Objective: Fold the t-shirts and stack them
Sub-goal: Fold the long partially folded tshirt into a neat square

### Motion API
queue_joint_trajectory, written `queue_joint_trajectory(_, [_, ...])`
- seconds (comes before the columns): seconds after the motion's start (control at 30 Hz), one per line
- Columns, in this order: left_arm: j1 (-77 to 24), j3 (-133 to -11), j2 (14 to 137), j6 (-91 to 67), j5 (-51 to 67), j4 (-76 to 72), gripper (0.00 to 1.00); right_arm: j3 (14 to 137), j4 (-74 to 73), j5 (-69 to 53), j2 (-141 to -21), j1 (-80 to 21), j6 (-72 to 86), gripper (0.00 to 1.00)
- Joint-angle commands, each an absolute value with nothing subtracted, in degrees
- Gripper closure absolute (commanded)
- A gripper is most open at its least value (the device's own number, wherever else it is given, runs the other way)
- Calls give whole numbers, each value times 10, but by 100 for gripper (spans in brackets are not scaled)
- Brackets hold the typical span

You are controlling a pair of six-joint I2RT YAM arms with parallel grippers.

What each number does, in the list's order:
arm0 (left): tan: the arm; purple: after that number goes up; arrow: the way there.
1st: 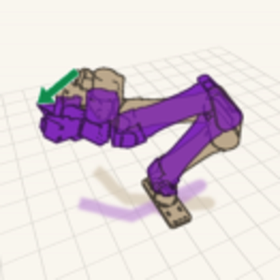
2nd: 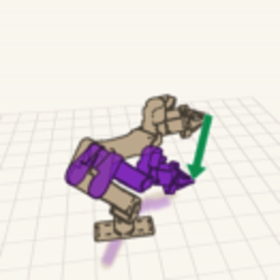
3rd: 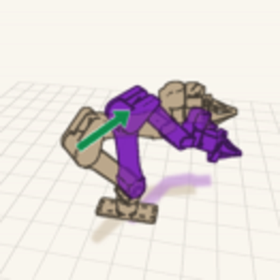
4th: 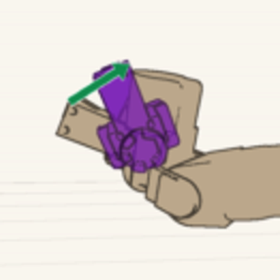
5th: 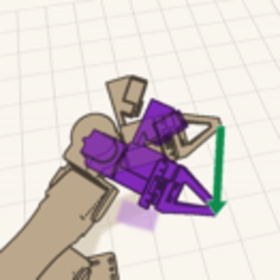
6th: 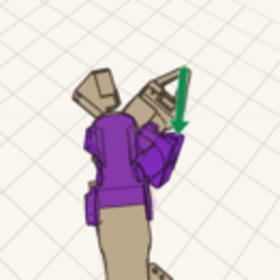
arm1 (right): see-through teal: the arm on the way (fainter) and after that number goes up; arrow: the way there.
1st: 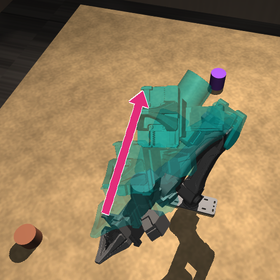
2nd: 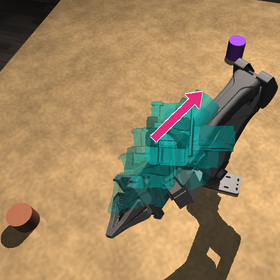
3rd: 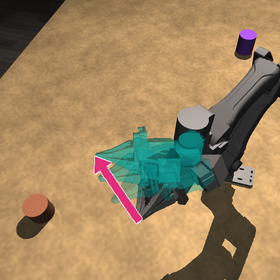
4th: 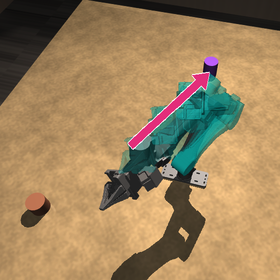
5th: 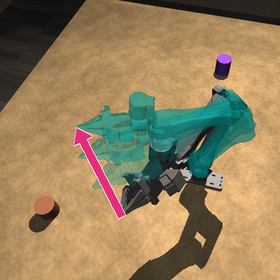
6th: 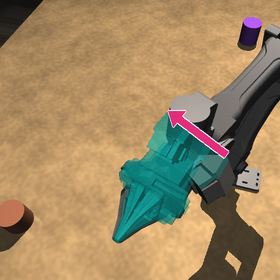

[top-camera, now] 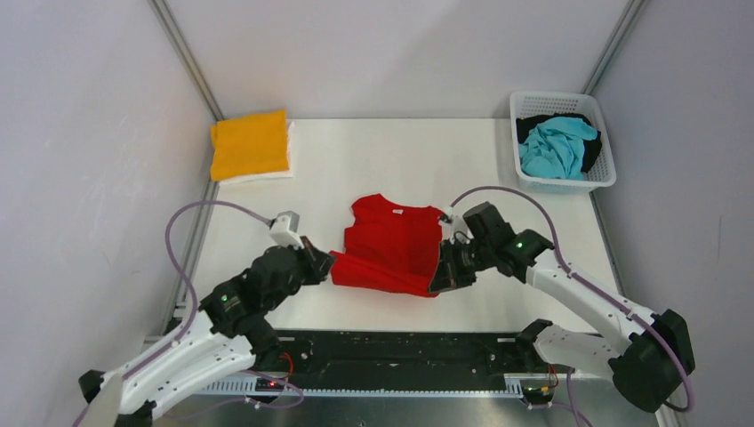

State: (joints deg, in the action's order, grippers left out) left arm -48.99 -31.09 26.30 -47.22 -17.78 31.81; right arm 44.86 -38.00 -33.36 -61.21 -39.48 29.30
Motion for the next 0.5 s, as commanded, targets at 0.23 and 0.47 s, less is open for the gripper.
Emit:
queue_joint_trajectory(0.23, [-390, -417, 502, -375, -234, 141, 100, 501, -352, -354, -644, -249, 285, 100])
queue_joint_trajectory(0.47, [-317, -467, 613, -347, -169, 73, 100, 541, -258, -356, -716, -199, 301, 100])
